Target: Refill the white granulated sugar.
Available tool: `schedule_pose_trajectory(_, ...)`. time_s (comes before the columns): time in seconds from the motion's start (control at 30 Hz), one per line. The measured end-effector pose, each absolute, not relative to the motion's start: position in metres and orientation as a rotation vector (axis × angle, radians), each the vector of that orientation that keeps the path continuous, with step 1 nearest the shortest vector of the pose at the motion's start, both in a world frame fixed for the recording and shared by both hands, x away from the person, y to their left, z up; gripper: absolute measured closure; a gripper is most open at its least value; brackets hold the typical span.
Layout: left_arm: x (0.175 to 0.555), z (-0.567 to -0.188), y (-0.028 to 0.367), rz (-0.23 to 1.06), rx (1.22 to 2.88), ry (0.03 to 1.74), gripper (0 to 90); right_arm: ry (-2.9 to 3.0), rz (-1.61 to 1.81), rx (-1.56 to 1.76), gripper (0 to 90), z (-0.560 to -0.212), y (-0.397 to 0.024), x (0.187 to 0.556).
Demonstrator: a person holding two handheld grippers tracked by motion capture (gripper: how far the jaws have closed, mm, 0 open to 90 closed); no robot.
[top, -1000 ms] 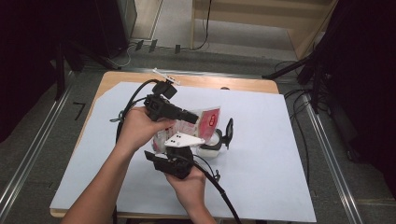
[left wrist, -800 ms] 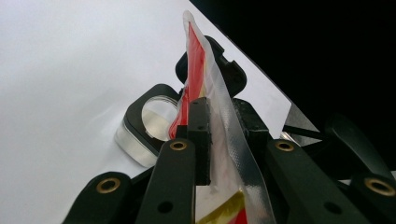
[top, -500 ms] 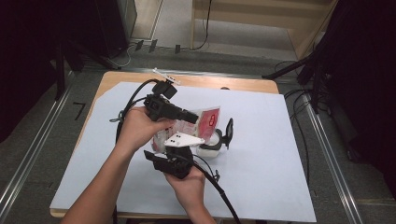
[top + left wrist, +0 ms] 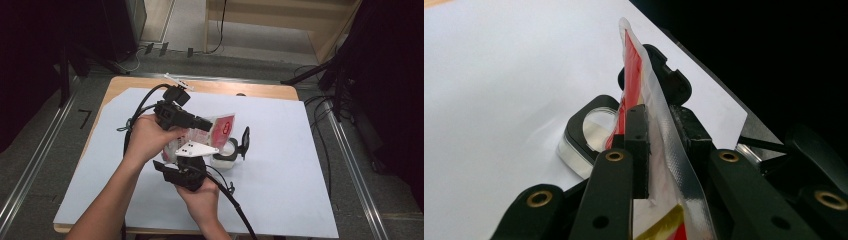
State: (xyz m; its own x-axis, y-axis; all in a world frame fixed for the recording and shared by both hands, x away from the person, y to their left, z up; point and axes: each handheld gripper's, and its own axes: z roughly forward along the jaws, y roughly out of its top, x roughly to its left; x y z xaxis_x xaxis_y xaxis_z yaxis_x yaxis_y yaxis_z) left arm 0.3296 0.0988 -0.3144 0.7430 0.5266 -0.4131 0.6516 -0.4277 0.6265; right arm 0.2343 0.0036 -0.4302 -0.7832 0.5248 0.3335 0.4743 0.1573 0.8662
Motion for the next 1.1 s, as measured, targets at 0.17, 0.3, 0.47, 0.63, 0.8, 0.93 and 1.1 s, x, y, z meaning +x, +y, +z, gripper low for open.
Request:
schedule_pose_trajectory(0.17, 0.3285, -0.3130, 0.0993, -0.189, 2.120, 0.886, 79.5, 2.353, 1.735, 1.011, 62.6, -0.4291, 0.0039, 0.2341)
schedule_pose_trajectory(0.3, 0.3278, -0.3114, 0.0998, -0.186, 2.117, 0.881, 79.4, 2.351, 1.739, 1.004, 62.4, -0.4280, 0.0043, 0.2341)
schedule_pose_trajectory(0.47, 0.3276, -0.3117, 0.0992, -0.184, 2.105, 0.875, 79.4, 2.347, 1.742, 1.001, 61.1, -0.4274, 0.0047, 0.2339)
schedule_pose_trajectory(0.63, 0.3274, -0.3123, 0.0981, -0.179, 2.113, 0.874, 79.4, 2.345, 1.739, 1.003, 60.1, -0.4280, 0.0056, 0.2333)
schedule_pose_trajectory(0.8, 0.3270, -0.3120, 0.0969, -0.172, 2.117, 0.866, 79.1, 2.337, 1.724, 1.009, 63.3, -0.4281, 0.0051, 0.2330)
schedule_pose_trajectory(0.93, 0.3273, -0.3130, 0.0965, -0.176, 2.106, 0.862, 79.1, 2.331, 1.723, 1.017, 63.4, -0.4281, 0.0050, 0.2326)
schedule_pose_trajectory(1.1, 0.3279, -0.3137, 0.0963, -0.177, 2.108, 0.865, 78.8, 2.333, 1.721, 1.017, 63.2, -0.4284, 0.0047, 0.2331)
